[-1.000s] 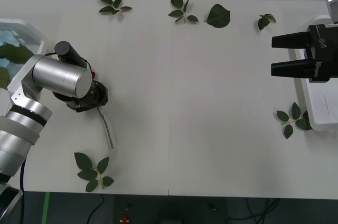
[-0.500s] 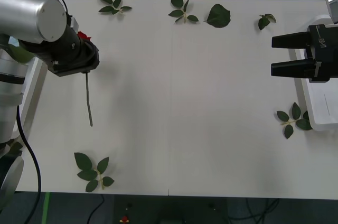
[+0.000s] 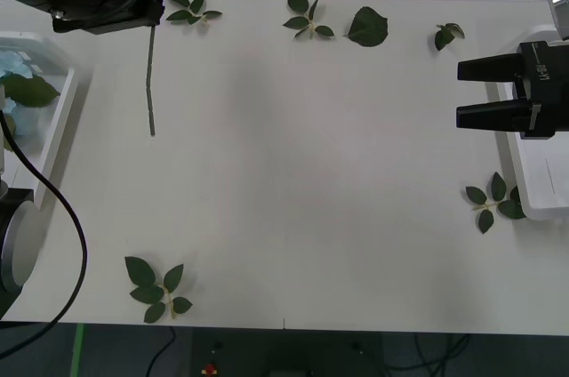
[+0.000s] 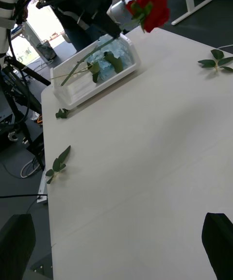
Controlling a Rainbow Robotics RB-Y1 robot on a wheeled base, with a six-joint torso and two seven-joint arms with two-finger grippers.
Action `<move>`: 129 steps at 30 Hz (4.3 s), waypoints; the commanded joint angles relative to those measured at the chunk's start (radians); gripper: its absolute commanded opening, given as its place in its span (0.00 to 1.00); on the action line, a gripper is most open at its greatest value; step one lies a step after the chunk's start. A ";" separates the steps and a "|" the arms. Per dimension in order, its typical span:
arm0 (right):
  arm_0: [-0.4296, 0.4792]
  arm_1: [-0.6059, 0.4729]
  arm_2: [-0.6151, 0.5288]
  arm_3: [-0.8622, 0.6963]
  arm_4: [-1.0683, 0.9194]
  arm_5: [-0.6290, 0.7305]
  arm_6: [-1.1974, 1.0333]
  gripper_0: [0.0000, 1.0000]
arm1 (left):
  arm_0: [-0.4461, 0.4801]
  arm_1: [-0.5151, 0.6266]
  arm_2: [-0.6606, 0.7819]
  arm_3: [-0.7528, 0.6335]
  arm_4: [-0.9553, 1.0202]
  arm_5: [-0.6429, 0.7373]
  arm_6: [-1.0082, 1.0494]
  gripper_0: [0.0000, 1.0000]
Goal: Place the red flowers into the right box and the blue flowers into the left box. If a person shows an open palm, hand one flower to the person first, then continue sorting.
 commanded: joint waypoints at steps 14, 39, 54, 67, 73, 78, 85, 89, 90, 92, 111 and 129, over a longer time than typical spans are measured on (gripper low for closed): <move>0.010 -0.022 -0.003 -0.012 -0.012 -0.007 -0.011 1.00 | -0.064 -0.144 0.019 -0.073 0.353 -0.345 -0.705 0.00; -0.031 0.111 -0.008 -0.012 -0.183 -0.077 -0.054 1.00 | 0.175 -0.128 -0.030 -0.368 0.647 -0.509 -0.843 0.00; -0.090 0.295 -0.003 -0.012 -0.086 -0.142 0.193 1.00 | 0.174 -0.128 -0.062 -0.368 0.692 -0.540 -0.849 0.00; -0.218 0.415 0.159 -0.012 -0.012 -0.254 0.193 1.00 | 0.174 -0.106 -0.332 -0.302 0.633 -0.895 -0.859 0.00; -0.265 0.435 0.239 -0.012 -0.011 -0.319 0.193 1.00 | 0.174 -0.075 -0.459 -0.245 0.617 -1.084 -0.872 0.00; -0.266 0.438 0.244 -0.012 -0.011 -0.322 0.193 0.00 | 0.175 -0.074 -0.476 -0.230 0.610 -1.106 -0.882 0.00; -0.266 0.429 0.242 -0.012 -0.011 -0.322 0.193 0.00 | 0.175 -0.074 -0.476 -0.228 0.617 -1.106 -0.882 0.00; -0.266 0.423 0.244 -0.012 -0.014 -0.322 0.193 0.00 | 0.180 -0.075 -0.475 -0.230 0.621 -1.106 -0.883 0.00; -0.266 0.421 0.242 -0.012 -0.016 -0.322 0.193 0.00 | 0.180 -0.074 -0.475 -0.228 0.624 -1.106 -0.882 0.00; -0.266 0.420 0.242 -0.012 -0.020 -0.323 0.193 0.00 | 0.180 -0.074 -0.476 -0.230 0.630 -1.106 -0.882 0.00; -0.266 0.348 0.241 -0.012 -0.100 -0.331 0.193 0.00 | 0.202 -0.074 -0.459 -0.228 0.698 -1.106 -0.883 1.00; -0.222 0.073 0.204 0.057 -0.190 -0.337 0.193 0.00 | 0.205 -0.072 -0.447 -0.228 0.709 -1.115 -0.908 1.00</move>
